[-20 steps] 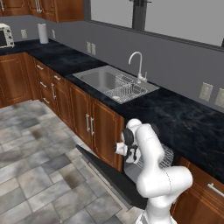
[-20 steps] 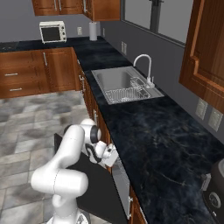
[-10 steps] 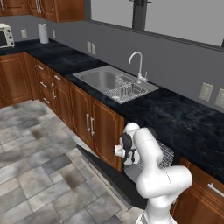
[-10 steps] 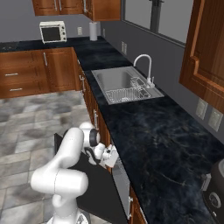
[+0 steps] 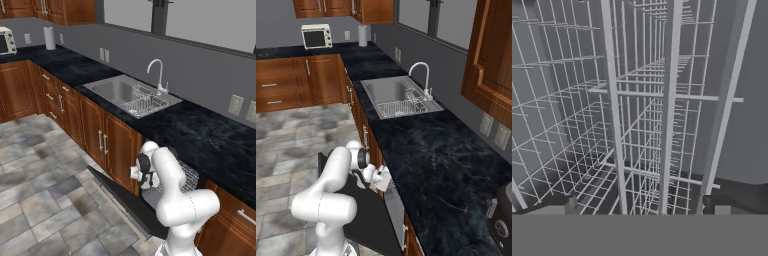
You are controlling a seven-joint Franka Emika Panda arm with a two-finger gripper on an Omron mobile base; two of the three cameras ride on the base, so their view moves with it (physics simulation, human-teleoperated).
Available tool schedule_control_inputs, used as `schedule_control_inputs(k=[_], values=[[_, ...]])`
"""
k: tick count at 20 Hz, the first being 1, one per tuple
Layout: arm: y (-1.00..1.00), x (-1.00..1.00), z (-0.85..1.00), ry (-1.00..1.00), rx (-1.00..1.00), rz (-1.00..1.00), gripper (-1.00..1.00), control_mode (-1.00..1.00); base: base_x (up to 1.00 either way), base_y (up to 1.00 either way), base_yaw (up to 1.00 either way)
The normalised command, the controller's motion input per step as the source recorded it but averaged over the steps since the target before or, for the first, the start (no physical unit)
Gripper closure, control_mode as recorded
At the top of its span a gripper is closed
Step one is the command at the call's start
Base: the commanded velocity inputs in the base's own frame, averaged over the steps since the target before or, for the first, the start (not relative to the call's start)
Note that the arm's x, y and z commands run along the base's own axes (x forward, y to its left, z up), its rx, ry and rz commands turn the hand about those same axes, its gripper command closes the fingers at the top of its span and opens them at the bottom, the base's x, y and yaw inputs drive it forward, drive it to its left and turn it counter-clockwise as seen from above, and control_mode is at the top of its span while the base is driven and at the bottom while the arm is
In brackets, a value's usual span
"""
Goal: Open the dishwasher door and pull out the top rack.
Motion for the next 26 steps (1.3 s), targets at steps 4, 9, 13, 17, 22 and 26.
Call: schedule_control_inputs(k=[4, 9, 13, 17, 22, 26], values=[[0.00, -0.04, 0.14, 0.00, 0.00, 0.00, -1.00, -1.00, 0.00, 0.00, 0.00], [0.00, -0.01, 0.19, -0.01, 0.00, 0.00, -1.00, -1.00, 0.00, 0.00, 0.00], [-0.02, 0.00, 0.04, 0.00, 0.00, 0.00, -1.00, -1.00, 0.00, 0.00, 0.00], [-0.13, 0.00, 0.00, 0.00, 0.00, 0.00, -1.00, -1.00, 0.00, 0.00, 0.00], [-0.22, 0.00, 0.00, 0.00, 0.00, 0.00, -1.00, -1.00, 0.00, 0.00, 0.00], [-0.27, 0.04, -0.06, 0.04, 0.00, 0.00, -1.00, -1.00, 0.00, 0.00, 0.00]])
